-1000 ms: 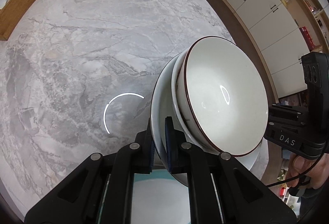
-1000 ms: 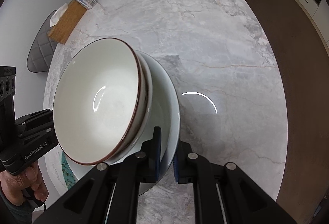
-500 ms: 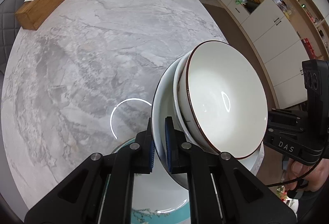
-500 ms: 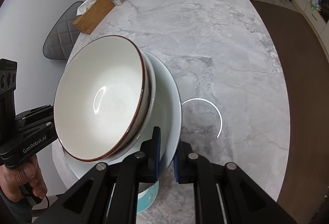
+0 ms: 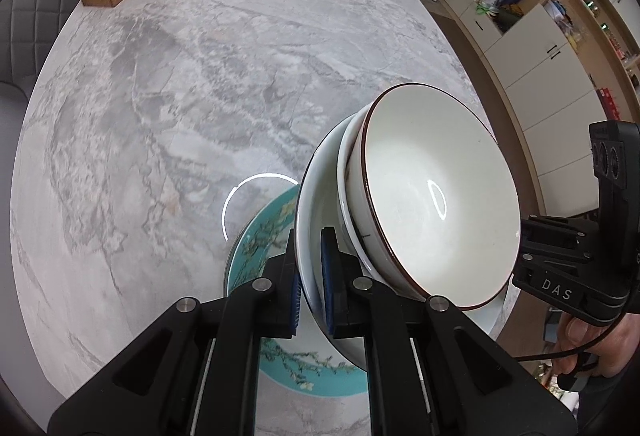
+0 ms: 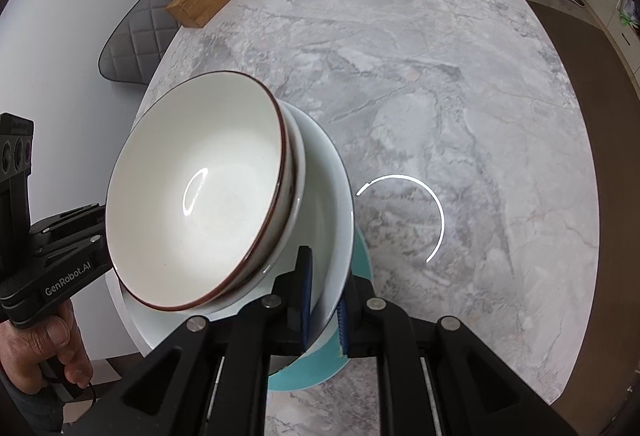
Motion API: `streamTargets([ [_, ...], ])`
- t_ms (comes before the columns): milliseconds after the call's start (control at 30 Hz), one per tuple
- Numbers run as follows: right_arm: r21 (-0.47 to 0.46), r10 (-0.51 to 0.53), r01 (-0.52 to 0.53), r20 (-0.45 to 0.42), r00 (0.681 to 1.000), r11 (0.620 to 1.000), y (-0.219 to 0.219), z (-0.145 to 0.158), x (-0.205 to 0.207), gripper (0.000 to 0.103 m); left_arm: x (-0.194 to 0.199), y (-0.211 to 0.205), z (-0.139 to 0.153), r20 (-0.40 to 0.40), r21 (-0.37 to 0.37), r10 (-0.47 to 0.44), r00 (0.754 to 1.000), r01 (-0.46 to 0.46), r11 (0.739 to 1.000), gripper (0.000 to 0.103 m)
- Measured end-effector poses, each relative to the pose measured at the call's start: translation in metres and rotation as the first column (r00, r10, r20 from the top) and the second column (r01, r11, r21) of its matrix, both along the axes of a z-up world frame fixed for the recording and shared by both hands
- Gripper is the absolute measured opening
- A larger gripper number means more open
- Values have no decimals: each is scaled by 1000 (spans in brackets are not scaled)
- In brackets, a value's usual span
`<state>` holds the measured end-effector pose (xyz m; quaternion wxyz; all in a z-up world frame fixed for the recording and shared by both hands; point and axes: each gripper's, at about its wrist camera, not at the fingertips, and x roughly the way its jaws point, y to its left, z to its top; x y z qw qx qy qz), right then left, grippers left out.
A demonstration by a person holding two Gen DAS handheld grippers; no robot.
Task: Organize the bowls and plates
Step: 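Lift the white plates with bowls using both grippers and lower onto the teal plates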
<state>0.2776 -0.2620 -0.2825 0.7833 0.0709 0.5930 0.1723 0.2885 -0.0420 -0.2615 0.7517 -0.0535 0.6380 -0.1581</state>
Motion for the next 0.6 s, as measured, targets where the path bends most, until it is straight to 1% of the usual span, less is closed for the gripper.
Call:
streamTargets([
  [267,-2,7,-7,-36,999,1000,11,-22,-18,12,-27,12,-23,-24,10,26,999,-26,1000,7],
  [600,-24,18,-19,-47,999,1000,20,-38,-25,12,-33,17,-42,-51,15,39,998,-39,999,7],
])
